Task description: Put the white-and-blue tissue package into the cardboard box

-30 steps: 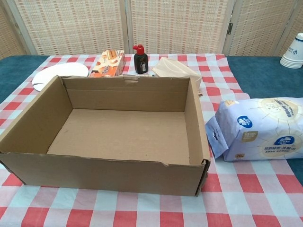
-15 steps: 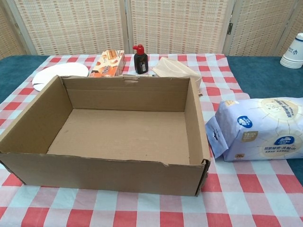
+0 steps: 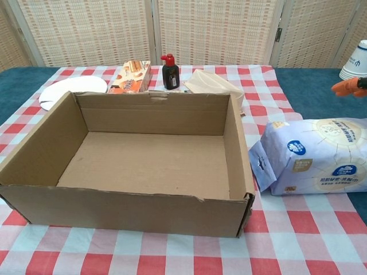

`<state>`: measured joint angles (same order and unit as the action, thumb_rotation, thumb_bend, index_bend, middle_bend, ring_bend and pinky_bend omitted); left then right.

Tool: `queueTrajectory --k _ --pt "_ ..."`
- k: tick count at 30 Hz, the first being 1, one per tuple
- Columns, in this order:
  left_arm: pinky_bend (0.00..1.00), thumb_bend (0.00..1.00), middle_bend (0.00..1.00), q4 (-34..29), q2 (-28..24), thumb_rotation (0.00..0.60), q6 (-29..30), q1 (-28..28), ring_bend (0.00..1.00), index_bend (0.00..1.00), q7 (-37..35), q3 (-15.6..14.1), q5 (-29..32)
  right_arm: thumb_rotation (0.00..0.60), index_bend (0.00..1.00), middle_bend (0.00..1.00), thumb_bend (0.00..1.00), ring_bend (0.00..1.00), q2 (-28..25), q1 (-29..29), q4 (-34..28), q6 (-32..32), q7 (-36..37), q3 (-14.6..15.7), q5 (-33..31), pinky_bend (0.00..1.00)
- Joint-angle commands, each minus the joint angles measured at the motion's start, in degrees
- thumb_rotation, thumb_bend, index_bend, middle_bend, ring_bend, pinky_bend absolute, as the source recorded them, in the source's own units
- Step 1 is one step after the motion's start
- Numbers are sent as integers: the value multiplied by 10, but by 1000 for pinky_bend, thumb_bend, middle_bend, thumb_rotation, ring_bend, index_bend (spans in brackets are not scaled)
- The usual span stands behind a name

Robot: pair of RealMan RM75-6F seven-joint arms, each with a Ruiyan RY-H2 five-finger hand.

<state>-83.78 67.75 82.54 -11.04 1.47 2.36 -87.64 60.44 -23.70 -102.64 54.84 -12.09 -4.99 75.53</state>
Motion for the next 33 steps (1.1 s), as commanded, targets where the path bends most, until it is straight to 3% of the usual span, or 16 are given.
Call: queueTrajectory --k 1,13,24,28,31,33 --pt "70 199 0 0 -1 600 1 0 0 0 -1 1 1 600 0 46 0 0 2 -45 -15 -58 -53 -3 -42 0" --pt "70 198 0 -1 -3 600 -6 -1 0 0 -7 -2 -1 600 0 33 0 0 39 -106 -4 -103 -121 5 -130 0" --pt "70 199 0 2 -4 600 -10 -3 0 0 -15 0 3 600 0 34 0 0 62 -138 18 -119 -129 20 -165 8" --pt "70 197 0 2 -4 600 -11 -3 0 0 -17 1 4 600 64 61 0 26 68 -138 24 -99 -130 23 -157 147" --pt "70 198 0 2 -4 600 -11 -3 0 0 -17 0 4 600 186 193 0 167 76 -130 31 -78 -120 25 -137 334" --pt "70 199 0 2 -4 600 -10 -3 0 0 -17 1 4 600 275 239 0 217 80 -126 39 -69 -109 27 -120 388"
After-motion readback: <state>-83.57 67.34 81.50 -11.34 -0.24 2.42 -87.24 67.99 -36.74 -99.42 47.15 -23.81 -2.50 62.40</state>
